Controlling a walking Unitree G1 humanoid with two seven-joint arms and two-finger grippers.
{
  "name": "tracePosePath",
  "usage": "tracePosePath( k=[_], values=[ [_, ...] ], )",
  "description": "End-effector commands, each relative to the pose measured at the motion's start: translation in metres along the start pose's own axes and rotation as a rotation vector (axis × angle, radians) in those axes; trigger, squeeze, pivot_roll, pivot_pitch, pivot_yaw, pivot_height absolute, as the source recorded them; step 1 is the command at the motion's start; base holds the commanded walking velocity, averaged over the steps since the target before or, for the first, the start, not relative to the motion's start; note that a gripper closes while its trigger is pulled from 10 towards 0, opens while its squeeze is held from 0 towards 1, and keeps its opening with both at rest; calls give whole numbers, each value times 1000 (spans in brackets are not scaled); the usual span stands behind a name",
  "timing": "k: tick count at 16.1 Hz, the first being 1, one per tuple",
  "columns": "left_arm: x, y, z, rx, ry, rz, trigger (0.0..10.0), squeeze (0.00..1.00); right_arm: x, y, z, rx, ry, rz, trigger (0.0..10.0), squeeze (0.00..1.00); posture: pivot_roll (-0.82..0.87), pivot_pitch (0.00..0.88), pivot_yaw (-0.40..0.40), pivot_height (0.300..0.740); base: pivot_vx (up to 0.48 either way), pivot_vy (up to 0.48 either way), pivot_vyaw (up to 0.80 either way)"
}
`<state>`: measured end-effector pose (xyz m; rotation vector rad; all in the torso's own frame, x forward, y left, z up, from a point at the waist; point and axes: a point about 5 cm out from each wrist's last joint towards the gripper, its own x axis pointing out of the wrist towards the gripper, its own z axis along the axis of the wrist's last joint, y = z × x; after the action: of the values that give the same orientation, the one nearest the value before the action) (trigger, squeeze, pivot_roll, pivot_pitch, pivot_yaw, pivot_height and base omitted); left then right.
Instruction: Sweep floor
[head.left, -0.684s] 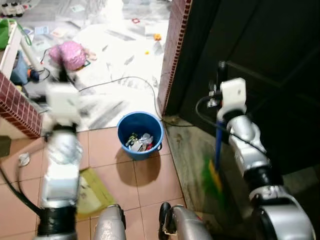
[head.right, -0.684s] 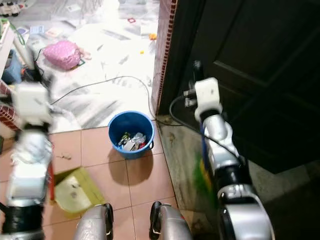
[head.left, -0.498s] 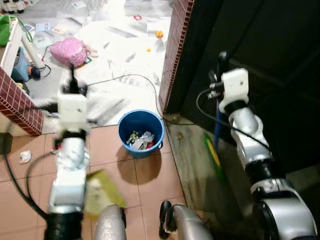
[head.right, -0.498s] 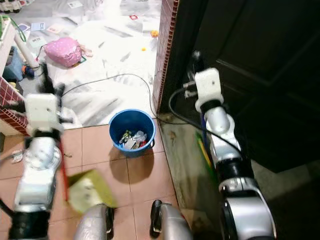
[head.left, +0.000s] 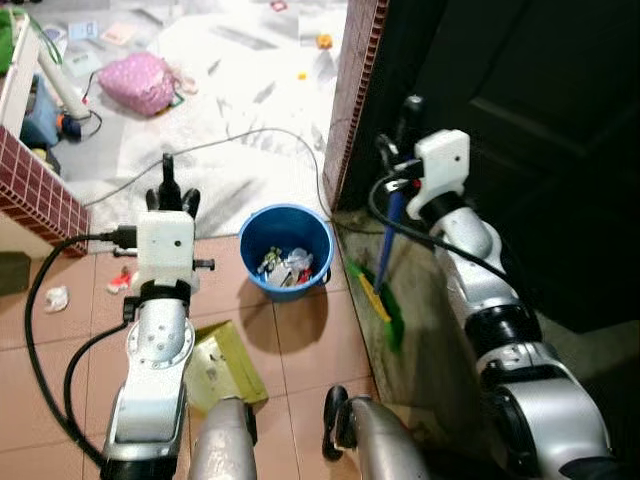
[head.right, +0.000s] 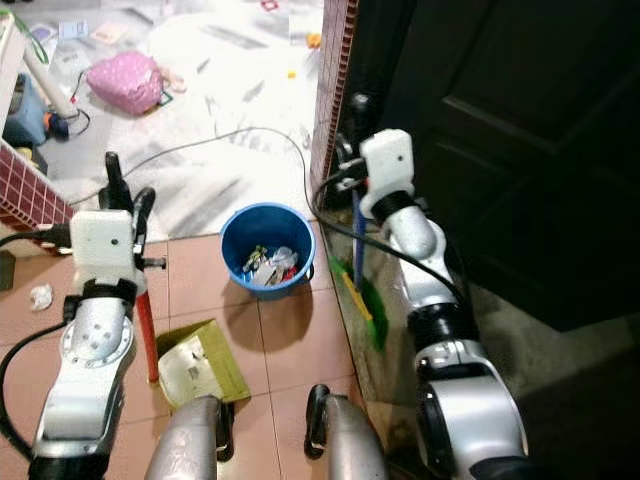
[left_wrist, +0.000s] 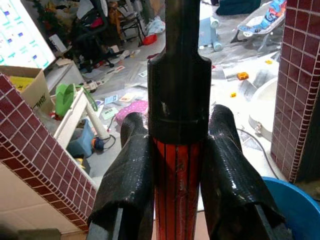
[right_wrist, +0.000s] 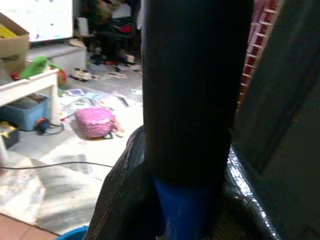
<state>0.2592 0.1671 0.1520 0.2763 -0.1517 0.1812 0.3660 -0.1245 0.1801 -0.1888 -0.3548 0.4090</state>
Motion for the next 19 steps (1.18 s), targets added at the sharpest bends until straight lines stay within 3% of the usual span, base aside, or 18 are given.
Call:
tracePosePath(
  k=[1, 3, 6, 8, 9, 11, 12, 13, 14, 15, 16, 18, 19],
  values=[
    [-4, 6, 3, 37, -4, 14, 10000, 0, 5, 10, 6, 29, -43, 64, 10000, 0, 98, 305, -35, 740, 0, 0, 0],
    [-5, 6, 3, 38, 1, 12, 10000, 0, 4, 18, 6, 48, -43, 129, 10000, 0, 97, 306, -36, 740, 0, 0, 0],
    [-4, 4, 3, 34, 12, 3, 10000, 0, -7, 36, 9, 95, -18, 381, 10000, 0, 85, 303, -34, 740, 0, 0, 0],
    [-2, 2, 3, 29, 14, -11, 10000, 0, -29, 49, 9, 114, 35, 599, 10000, 0, 70, 301, -36, 740, 0, 0, 0],
    [-1, 2, 3, 28, 15, -14, 10000, 0, -34, 51, 9, 115, 44, 643, 10000, 0, 70, 301, -36, 740, 0, 0, 0],
    [2, 0, 3, 25, 17, -24, 10000, 0, -65, 62, 5, 116, 121, 842, 10000, 0, 54, 291, -38, 740, 0, 0, 0],
    [2, -1, 3, 24, 16, -26, 10000, 0, -73, 63, 4, 110, 138, 884, 10000, 0, 54, 291, -38, 740, 0, 0, 0],
    [4, 0, 3, 24, 15, -28, 10000, 0, -91, 58, -3, 119, 215, 923, 10000, 0, 52, 287, -39, 740, 0, 0, 0],
    [4, 1, 3, 25, 16, -28, 10000, 0, -101, 48, -9, 97, 280, 922, 10000, 0, 51, 287, -39, 740, 0, 0, 0],
    [5, 1, 2, 22, 20, -27, 10000, 0, -105, 32, -17, 50, 352, 863, 10000, 0, 46, 285, -37, 740, 0, 0, 0],
    [5, 1, 2, 21, 23, -28, 10000, 0, -105, 25, -20, 33, 379, 833, 10000, 0, 41, 284, -35, 740, 0, 0, 0],
    [5, 1, 0, -2, 30, -42, 10000, 0, -93, -8, -23, -109, 425, 615, 10000, 0, 32, 280, -32, 740, 0, 0, 0],
    [6, 0, 1, -3, 26, -44, 10000, 0, -83, -20, -20, -146, 385, 472, 10000, 0, 32, 280, -32, 740, 0, 0, 0]
  ],
)
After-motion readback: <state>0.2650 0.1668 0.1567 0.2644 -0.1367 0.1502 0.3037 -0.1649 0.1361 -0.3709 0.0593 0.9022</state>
